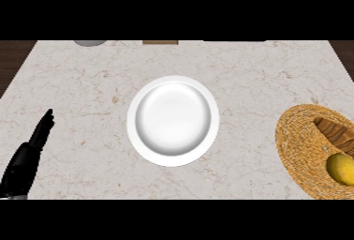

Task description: Pick the lemon from the placemat and place it in the plate

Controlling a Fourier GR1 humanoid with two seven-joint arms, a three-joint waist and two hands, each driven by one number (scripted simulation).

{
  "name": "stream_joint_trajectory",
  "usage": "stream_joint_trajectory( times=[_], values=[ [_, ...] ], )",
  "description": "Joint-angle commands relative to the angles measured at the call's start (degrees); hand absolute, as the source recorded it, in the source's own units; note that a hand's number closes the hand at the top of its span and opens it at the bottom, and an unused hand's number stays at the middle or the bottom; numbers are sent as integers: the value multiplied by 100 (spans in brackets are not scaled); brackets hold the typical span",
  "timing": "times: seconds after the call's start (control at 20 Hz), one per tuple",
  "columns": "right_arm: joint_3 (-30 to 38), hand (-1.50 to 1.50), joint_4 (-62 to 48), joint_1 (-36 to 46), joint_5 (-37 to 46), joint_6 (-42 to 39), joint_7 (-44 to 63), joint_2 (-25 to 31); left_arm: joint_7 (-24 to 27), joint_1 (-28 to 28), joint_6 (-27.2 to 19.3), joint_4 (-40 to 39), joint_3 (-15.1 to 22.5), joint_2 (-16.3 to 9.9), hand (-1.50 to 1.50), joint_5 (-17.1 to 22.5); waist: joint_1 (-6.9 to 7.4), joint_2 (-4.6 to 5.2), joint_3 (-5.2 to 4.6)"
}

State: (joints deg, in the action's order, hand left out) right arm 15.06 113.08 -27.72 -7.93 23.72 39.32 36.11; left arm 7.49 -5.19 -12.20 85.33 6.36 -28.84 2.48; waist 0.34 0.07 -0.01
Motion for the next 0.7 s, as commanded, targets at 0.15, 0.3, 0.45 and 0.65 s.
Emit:
stream_joint_trajectory(
  times=[0.15,0.3,0.45,0.65],
  values=[
    [-34,-150,-910,556,-37,-1010,15,100,174,-45,418,-113,-457,-122,0,122,-21,-6,1],
    [-66,-150,-1008,414,64,-1417,-270,-48,-140,105,222,-11,-296,153,0,-180,-52,-12,2],
    [-179,-150,-1673,904,333,-1468,-560,-378,-126,-376,196,366,-301,269,0,-337,-8,-10,4],
    [-133,-150,-1168,710,442,-1716,-415,-689,-13,-158,497,65,-528,313,0,-375,-49,-12,1]
  ],
)
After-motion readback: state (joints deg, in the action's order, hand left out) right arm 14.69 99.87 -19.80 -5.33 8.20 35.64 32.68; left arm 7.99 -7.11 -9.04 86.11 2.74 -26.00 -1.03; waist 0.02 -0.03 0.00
